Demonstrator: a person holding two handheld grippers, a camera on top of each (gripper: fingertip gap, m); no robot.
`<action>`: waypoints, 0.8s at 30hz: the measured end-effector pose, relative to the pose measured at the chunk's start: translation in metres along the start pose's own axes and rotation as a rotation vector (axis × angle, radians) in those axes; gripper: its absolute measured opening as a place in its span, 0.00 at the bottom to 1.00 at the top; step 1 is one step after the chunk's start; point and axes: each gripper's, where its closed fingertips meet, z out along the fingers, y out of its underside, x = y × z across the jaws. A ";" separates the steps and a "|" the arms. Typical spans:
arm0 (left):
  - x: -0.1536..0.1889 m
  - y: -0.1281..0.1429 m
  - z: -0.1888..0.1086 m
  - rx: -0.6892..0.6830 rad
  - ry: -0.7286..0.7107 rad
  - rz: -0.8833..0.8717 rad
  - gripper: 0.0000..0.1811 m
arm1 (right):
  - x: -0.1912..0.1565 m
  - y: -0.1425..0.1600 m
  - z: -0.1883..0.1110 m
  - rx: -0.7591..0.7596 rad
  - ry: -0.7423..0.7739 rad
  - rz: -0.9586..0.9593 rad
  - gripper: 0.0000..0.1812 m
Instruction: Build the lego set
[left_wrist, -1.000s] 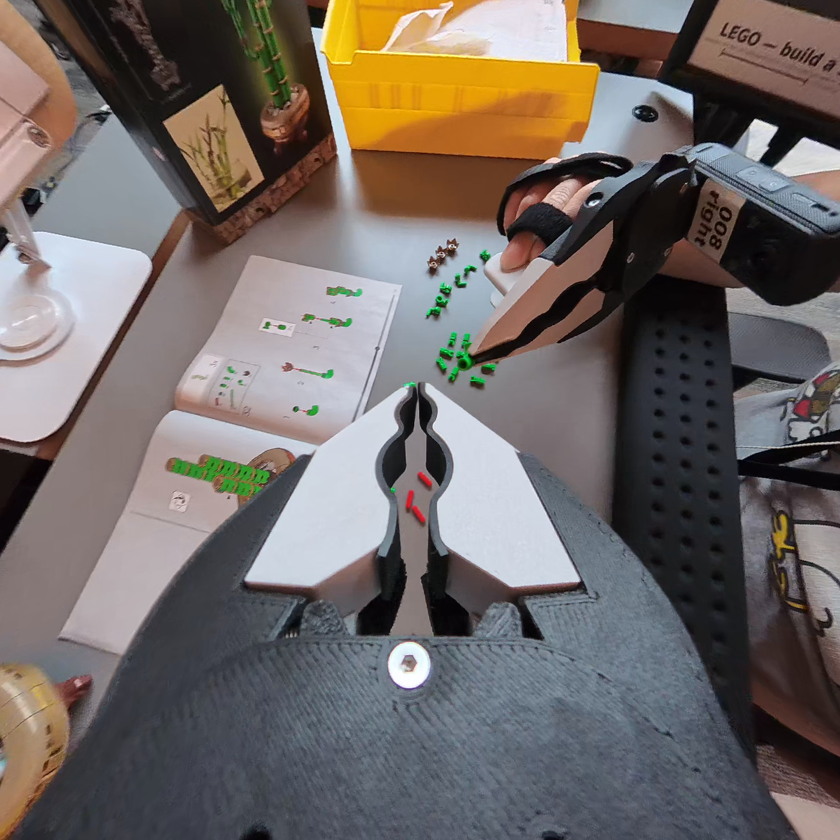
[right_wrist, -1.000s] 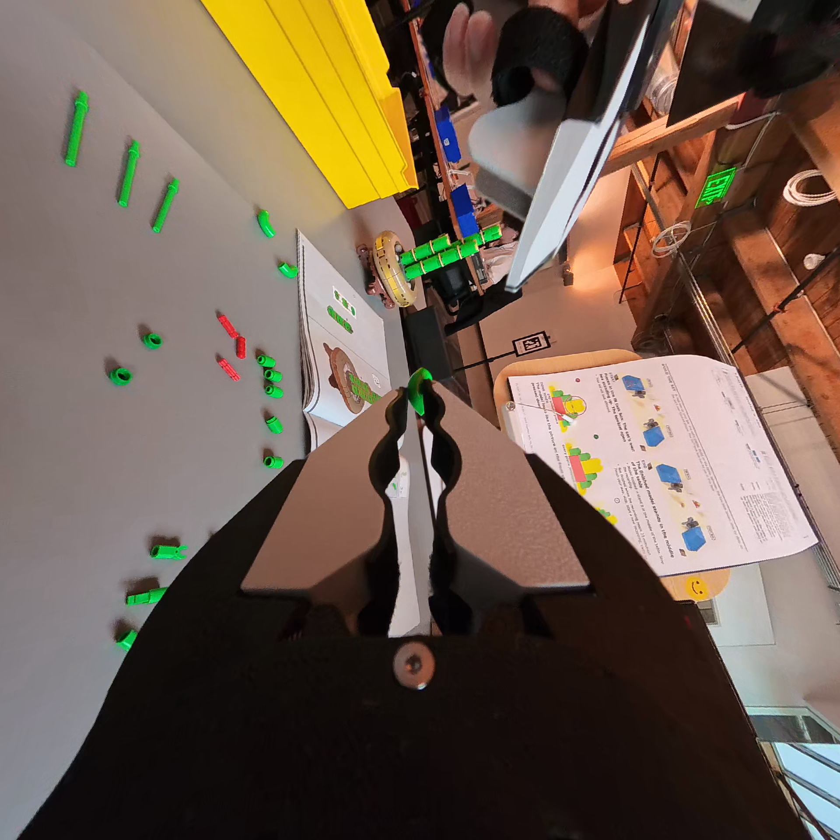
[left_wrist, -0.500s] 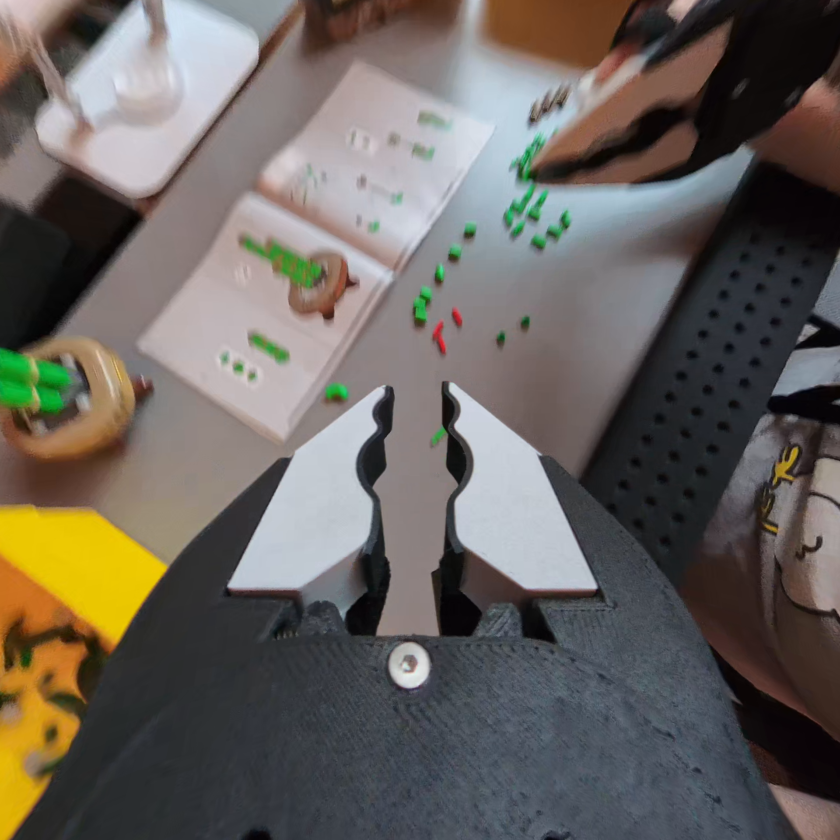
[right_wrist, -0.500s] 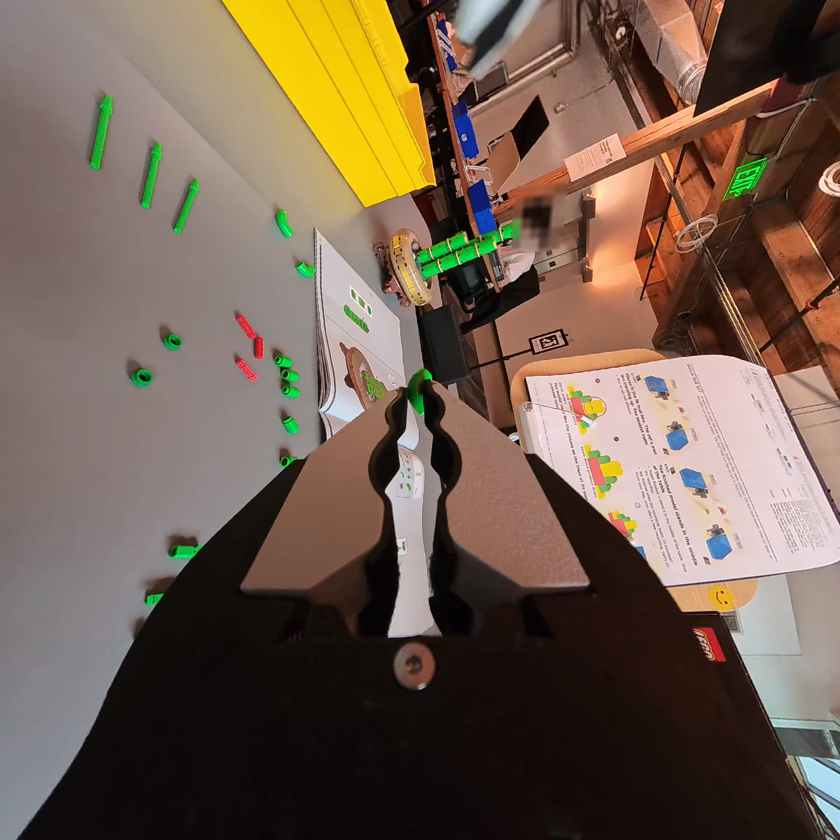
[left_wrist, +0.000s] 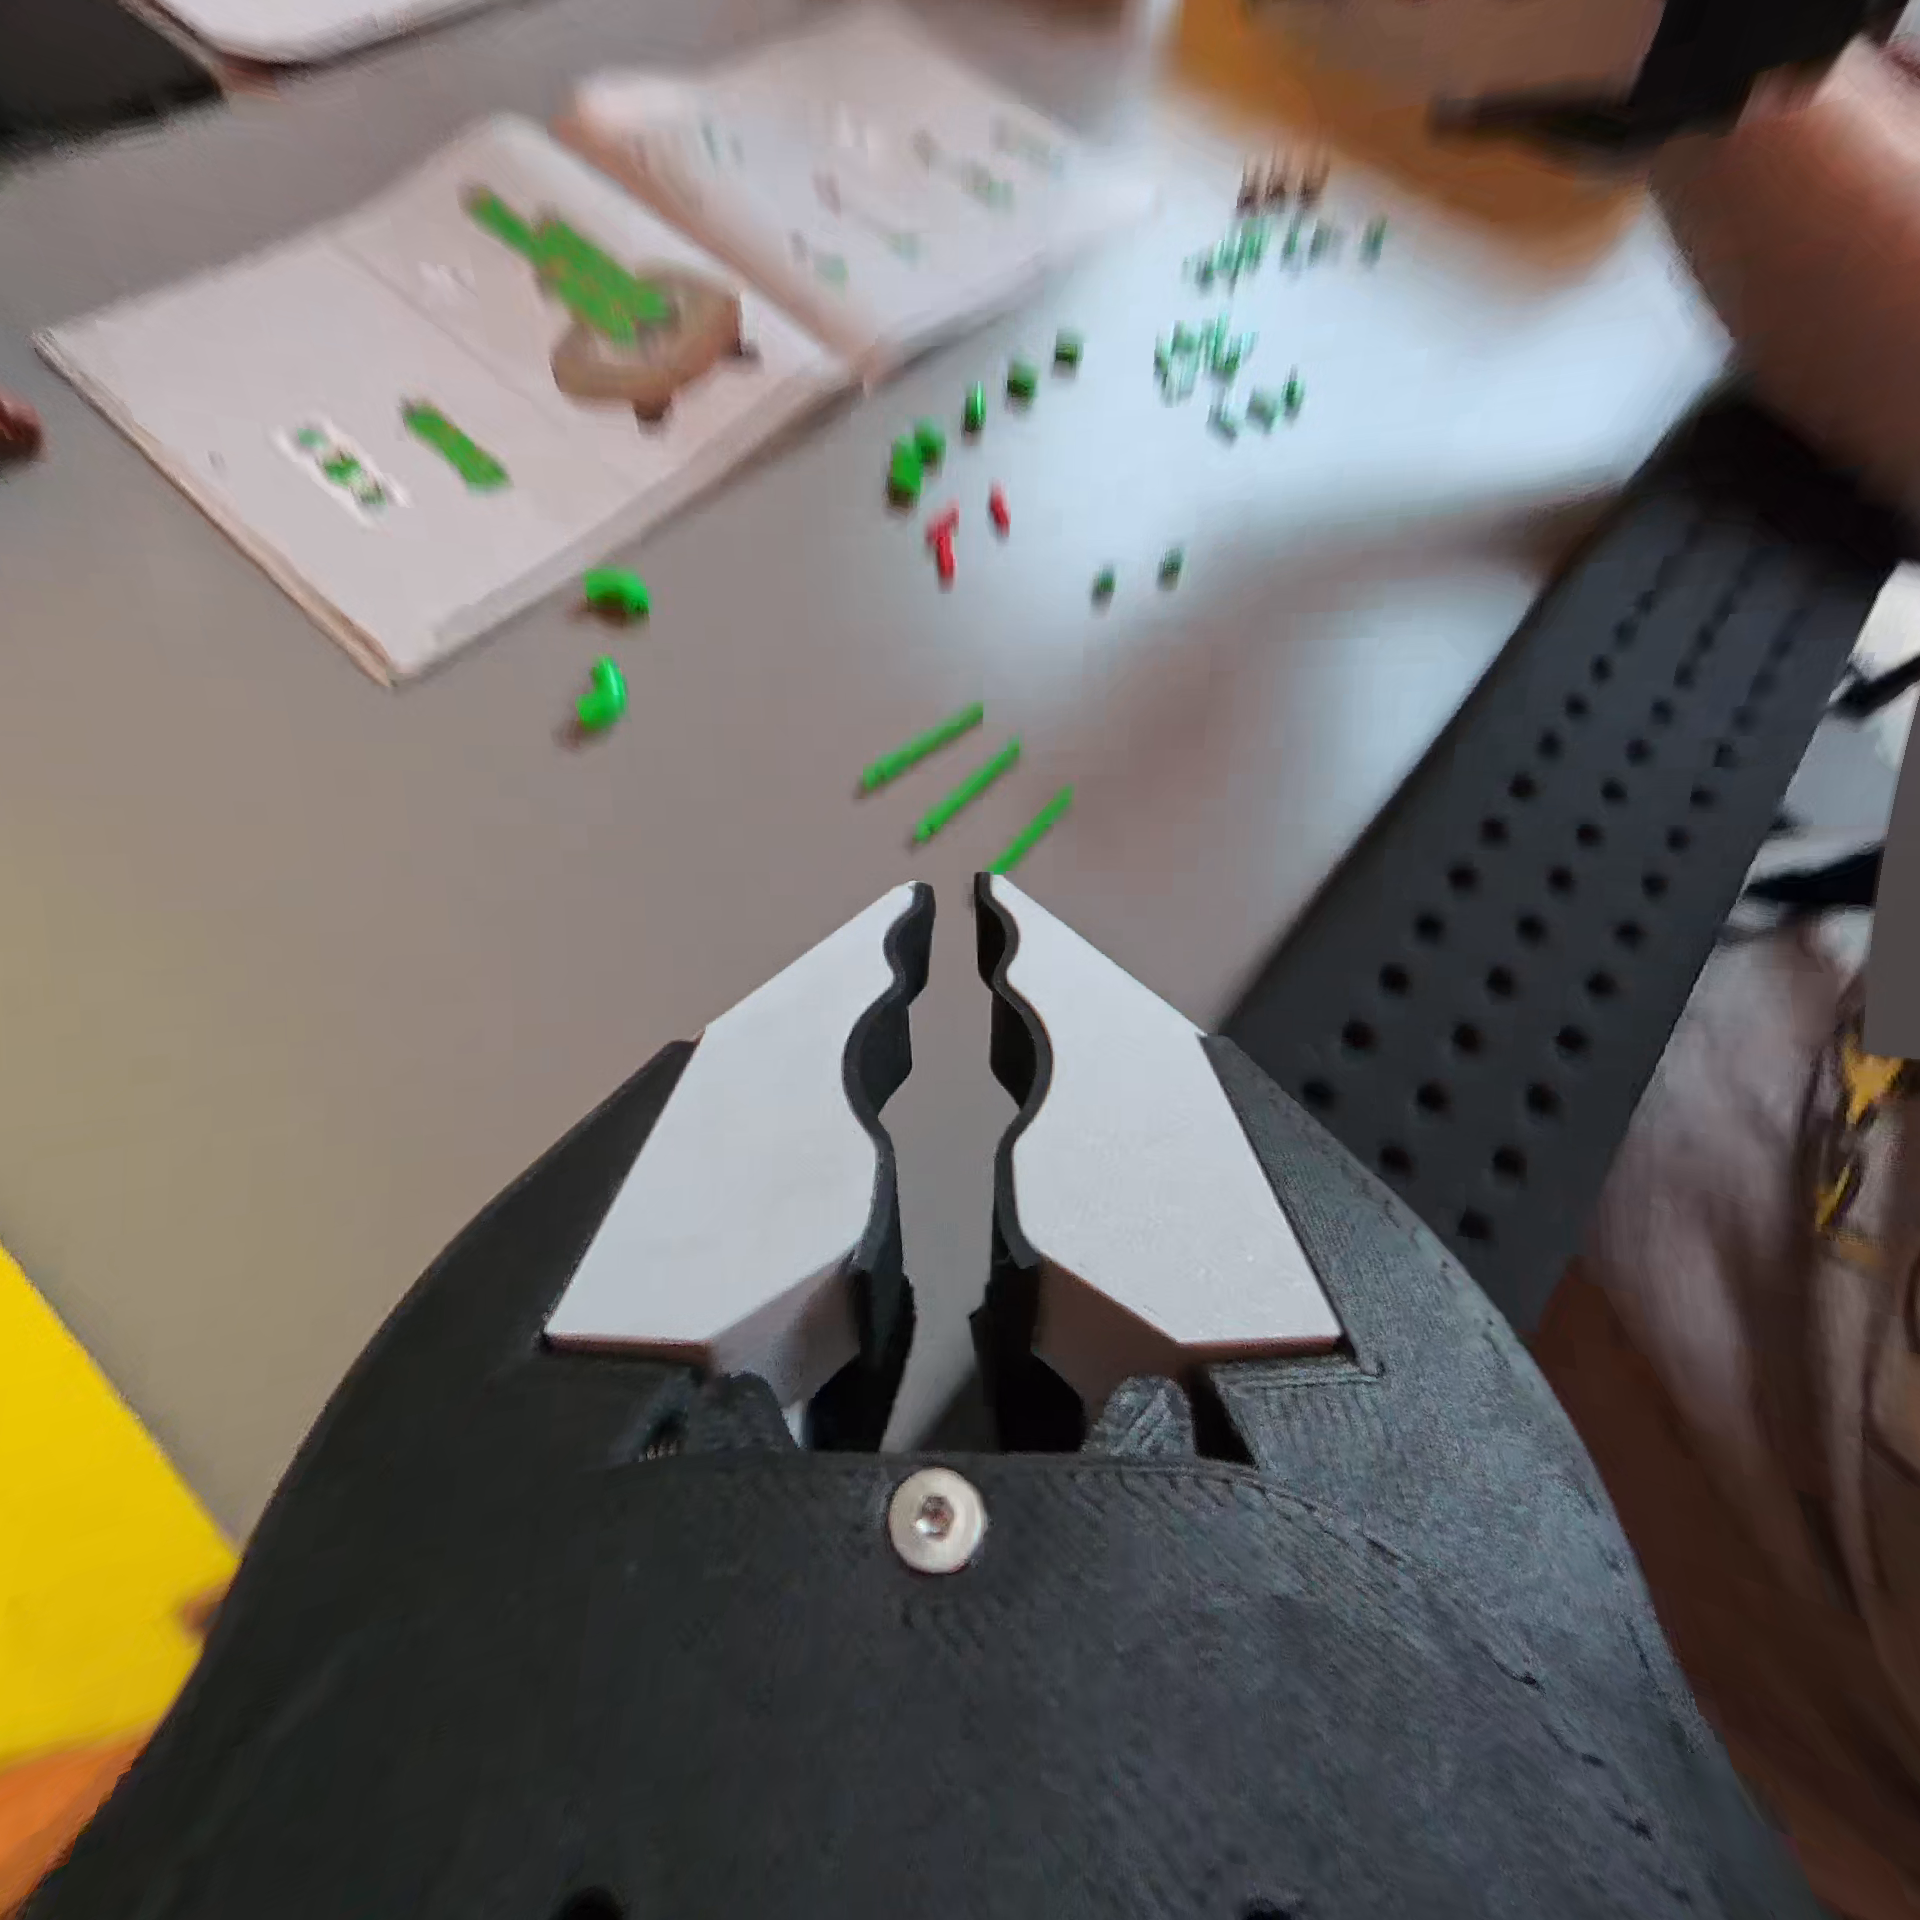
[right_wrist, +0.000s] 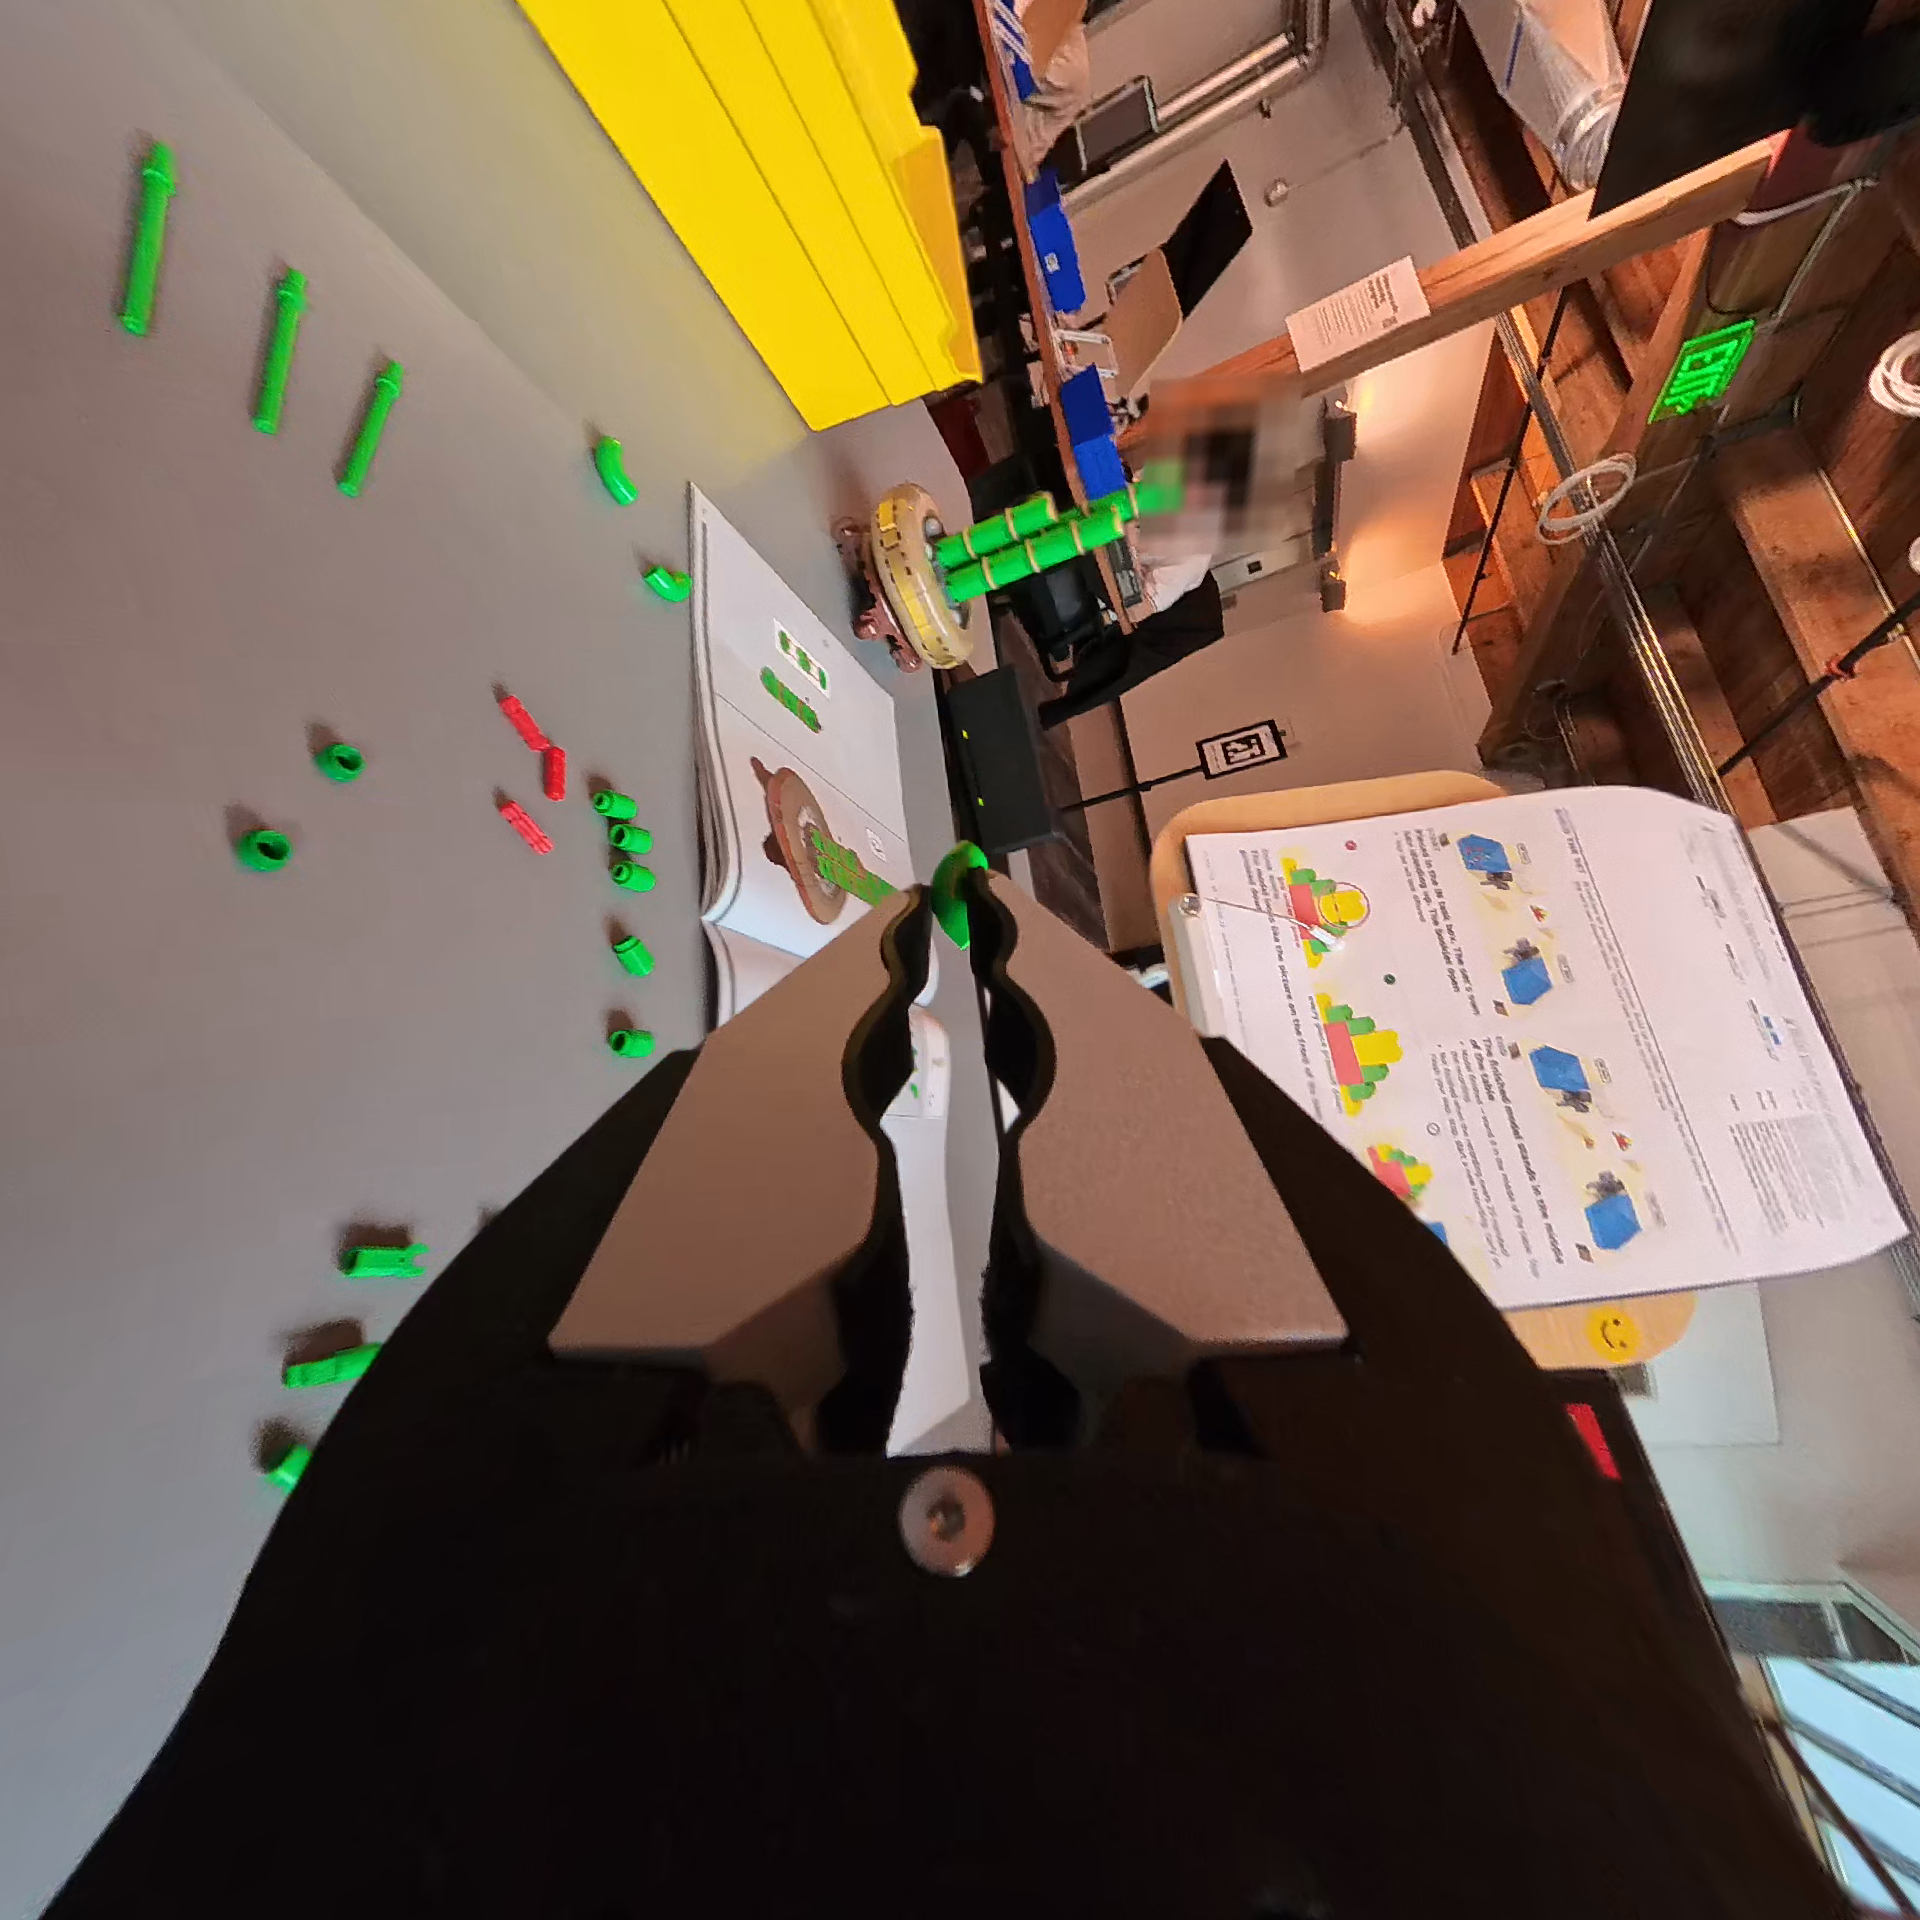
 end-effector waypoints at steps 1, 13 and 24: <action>-0.002 -0.019 0.002 0.074 0.019 -0.028 0.03 | 0.005 0.001 -0.001 -0.011 0.011 0.004 0.03; -0.016 -0.068 0.022 0.102 0.114 -0.058 0.04 | 0.084 0.017 -0.024 -0.078 0.117 0.128 0.03; 0.014 0.053 -0.011 -0.379 0.106 0.302 0.13 | 0.028 0.029 -0.024 -0.079 -0.019 0.158 0.03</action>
